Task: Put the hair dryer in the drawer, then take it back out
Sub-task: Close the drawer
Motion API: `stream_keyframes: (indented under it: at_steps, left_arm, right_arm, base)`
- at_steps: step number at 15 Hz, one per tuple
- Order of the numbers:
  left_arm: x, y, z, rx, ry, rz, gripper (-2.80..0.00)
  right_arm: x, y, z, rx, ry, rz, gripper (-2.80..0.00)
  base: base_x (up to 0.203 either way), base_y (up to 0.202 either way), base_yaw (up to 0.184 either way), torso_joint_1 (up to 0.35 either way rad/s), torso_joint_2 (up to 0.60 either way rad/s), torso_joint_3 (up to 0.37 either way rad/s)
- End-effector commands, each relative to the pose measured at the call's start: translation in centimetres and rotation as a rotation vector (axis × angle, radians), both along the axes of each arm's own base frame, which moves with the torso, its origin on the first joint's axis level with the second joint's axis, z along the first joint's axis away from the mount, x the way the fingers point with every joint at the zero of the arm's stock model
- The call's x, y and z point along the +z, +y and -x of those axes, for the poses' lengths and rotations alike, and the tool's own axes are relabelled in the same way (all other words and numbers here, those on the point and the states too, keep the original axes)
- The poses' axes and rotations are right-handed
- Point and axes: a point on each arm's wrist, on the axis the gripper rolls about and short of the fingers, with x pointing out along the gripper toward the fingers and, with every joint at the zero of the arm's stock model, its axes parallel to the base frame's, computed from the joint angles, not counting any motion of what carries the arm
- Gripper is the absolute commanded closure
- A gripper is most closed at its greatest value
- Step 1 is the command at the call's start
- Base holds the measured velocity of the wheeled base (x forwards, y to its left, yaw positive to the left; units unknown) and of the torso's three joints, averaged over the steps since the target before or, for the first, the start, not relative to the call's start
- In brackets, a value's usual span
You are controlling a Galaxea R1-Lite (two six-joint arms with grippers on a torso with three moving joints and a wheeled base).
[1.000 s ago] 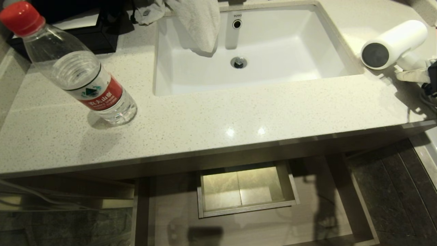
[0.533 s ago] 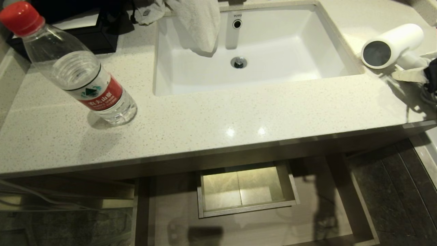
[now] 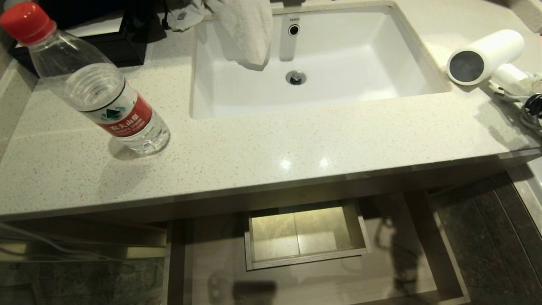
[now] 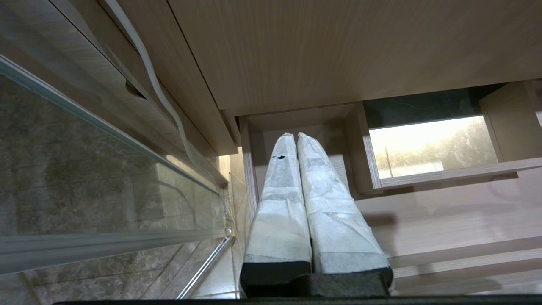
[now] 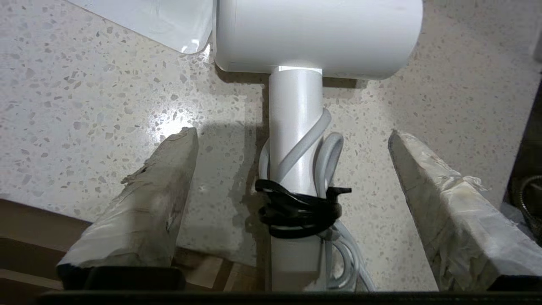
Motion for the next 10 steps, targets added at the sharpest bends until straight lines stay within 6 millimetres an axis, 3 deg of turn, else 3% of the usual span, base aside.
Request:
stream_keyframes:
  at_steps: [1, 6, 10]
  left_arm:
    - [0.0, 0.0, 0.0, -0.001, 0.001, 0.001, 0.00]
    - [0.0, 0.0, 0.0, 0.000, 0.001, 0.001, 0.00]
    - [0.0, 0.0, 0.0, 0.000, -0.001, 0.000, 0.00]
  right_arm:
    - [1.0, 1.0, 3.6, -0.009, -0.065, 0.024, 0.00]
    - [-1.1, 2.6, 9.6, -0.064, 0.016, -0.001, 0.00]
    - [-2.4, 2.7, 10.1, -0.116, 0.099, -0.160, 0.00]
  base:
    - [0.000, 0.000, 0.000, 0.000, 0.00, 0.000]
    - [0.000, 0.000, 0.000, 0.000, 0.00, 0.000]
    - [0.000, 0.000, 0.000, 0.000, 0.00, 0.000]
